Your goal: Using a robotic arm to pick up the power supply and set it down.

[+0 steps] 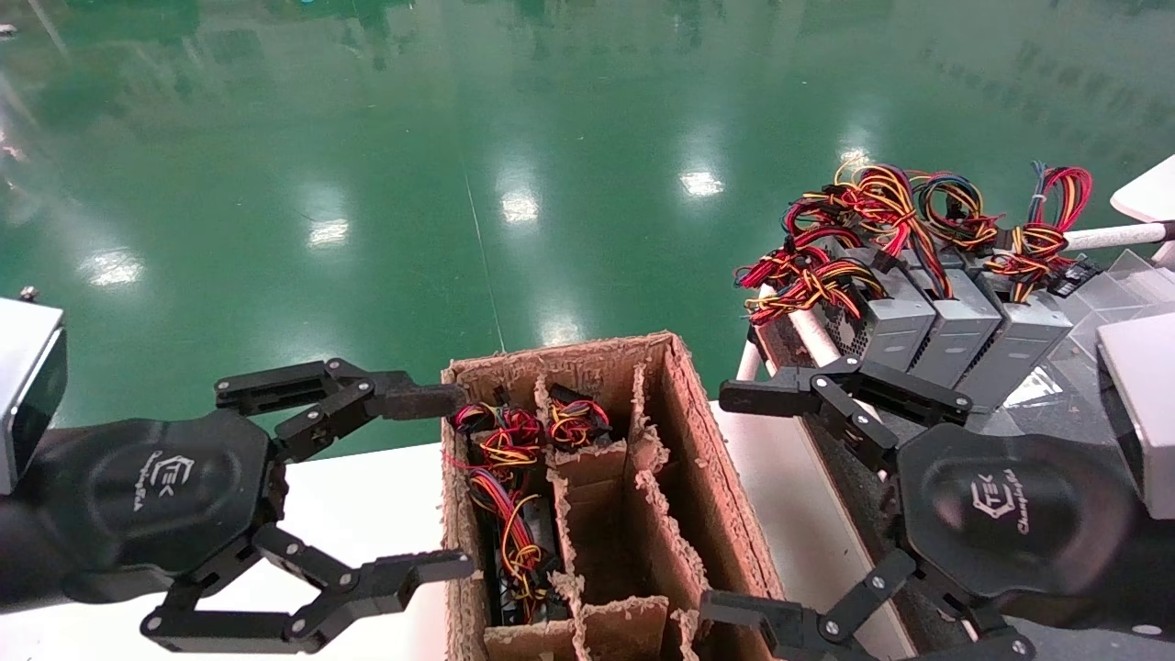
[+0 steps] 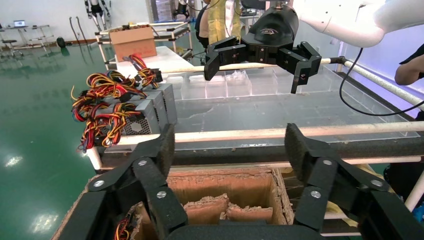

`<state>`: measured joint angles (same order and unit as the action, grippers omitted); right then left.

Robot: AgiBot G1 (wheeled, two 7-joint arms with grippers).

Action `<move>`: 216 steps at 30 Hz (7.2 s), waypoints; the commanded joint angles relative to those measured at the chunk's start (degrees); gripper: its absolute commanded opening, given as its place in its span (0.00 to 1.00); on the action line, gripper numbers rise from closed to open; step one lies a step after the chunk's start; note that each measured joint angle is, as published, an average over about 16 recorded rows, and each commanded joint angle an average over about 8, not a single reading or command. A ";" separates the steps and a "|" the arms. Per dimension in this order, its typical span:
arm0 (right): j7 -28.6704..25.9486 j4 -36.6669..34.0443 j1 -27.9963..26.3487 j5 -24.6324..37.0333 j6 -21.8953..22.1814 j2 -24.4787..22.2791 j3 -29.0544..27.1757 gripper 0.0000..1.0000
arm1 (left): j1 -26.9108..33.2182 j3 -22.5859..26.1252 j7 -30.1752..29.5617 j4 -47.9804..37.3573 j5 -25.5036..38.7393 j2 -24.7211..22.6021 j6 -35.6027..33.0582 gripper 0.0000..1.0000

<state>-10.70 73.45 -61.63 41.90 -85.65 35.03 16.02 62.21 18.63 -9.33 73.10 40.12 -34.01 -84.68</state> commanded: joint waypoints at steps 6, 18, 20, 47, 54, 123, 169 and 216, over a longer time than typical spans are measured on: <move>0.00 0.00 0.00 0.00 0.00 0.00 0.00 1.00 | 0.00 0.00 0.00 0.00 0.00 0.00 0.00 0.00; 0.00 0.00 0.00 0.00 0.00 0.00 0.00 1.00 | 0.00 0.00 0.00 0.00 0.00 0.00 0.00 0.00; 0.00 0.00 0.00 0.00 0.00 0.00 0.00 1.00 | 0.00 0.00 0.00 0.00 0.00 0.00 0.00 0.00; 0.00 0.00 0.01 0.02 0.02 -0.01 0.00 1.00 | 0.00 0.00 0.00 0.00 0.00 0.00 0.00 1.00; -0.43 0.43 0.18 1.35 1.72 -0.16 0.24 1.00 | 0.01 0.01 0.01 -0.02 0.00 0.00 -0.01 1.00; -4.77 -32.66 -17.56 34.51 14.01 36.45 23.34 0.17 | 0.03 0.08 0.07 -0.12 -0.04 0.02 0.01 1.00; 0.50 -37.57 -16.83 34.74 16.55 38.00 22.98 0.00 | 0.05 0.15 0.10 -0.12 -0.09 0.05 0.04 1.00; -7.18 -14.37 -12.86 10.65 17.15 17.48 3.39 0.00 | 0.06 0.22 0.14 -0.12 -0.14 0.07 0.06 1.00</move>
<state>-17.70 58.74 -74.50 52.76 -68.79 52.30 19.49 62.28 18.84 -9.20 72.98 39.98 -33.94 -84.62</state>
